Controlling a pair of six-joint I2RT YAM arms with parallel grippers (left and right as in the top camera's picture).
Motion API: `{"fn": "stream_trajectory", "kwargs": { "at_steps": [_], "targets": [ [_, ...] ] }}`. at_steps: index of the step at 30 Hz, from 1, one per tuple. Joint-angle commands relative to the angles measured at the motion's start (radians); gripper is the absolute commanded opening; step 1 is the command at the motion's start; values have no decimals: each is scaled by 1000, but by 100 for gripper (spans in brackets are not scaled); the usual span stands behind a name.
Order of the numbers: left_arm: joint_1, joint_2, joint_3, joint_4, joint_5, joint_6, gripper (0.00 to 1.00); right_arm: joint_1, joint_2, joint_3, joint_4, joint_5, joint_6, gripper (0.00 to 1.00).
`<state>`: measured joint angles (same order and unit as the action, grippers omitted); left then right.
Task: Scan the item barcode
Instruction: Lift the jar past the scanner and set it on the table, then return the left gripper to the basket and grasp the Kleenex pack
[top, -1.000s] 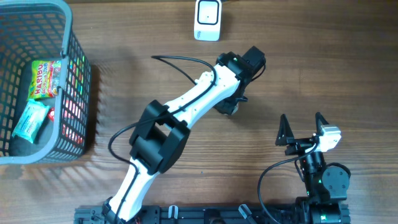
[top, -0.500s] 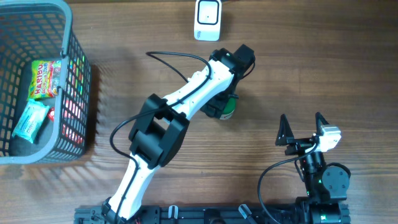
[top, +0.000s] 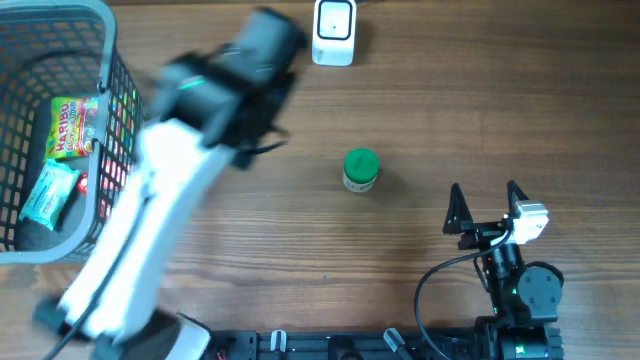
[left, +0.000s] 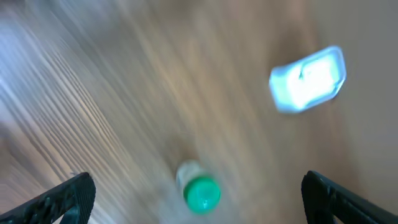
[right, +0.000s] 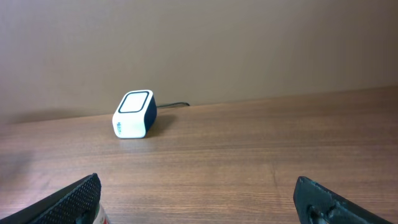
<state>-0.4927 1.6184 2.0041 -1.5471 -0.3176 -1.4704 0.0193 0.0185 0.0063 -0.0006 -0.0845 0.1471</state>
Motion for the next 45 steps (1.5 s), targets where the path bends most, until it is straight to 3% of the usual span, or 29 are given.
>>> {"fn": "stream_trajectory", "kwargs": {
  "at_steps": [1,10,17,20,24,32,45],
  "targets": [
    [155,-123,12,-64,-197,28,100,8,-2,-1,2,10,-15,100],
    [775,-168,11,-74,-141,185,100,8,-2,-1,3,10,-16,100],
    [1052,-37,4,-73,-32,184,100,8,-2,-1,2,10,-16,100],
    [1081,46,-13,-65,-10,196,100,8,-2,-1,2,10,-16,100],
    [1082,175,-58,11,108,377,100,8,-2,-1,3,10,-16,100],
    [1060,395,-100,26,175,420,100,8,-2,-1,2,10,-16,100],
    [1019,432,-407,360,303,581,100,8,-2,-1,3,10,-16,100]
  ]
}}
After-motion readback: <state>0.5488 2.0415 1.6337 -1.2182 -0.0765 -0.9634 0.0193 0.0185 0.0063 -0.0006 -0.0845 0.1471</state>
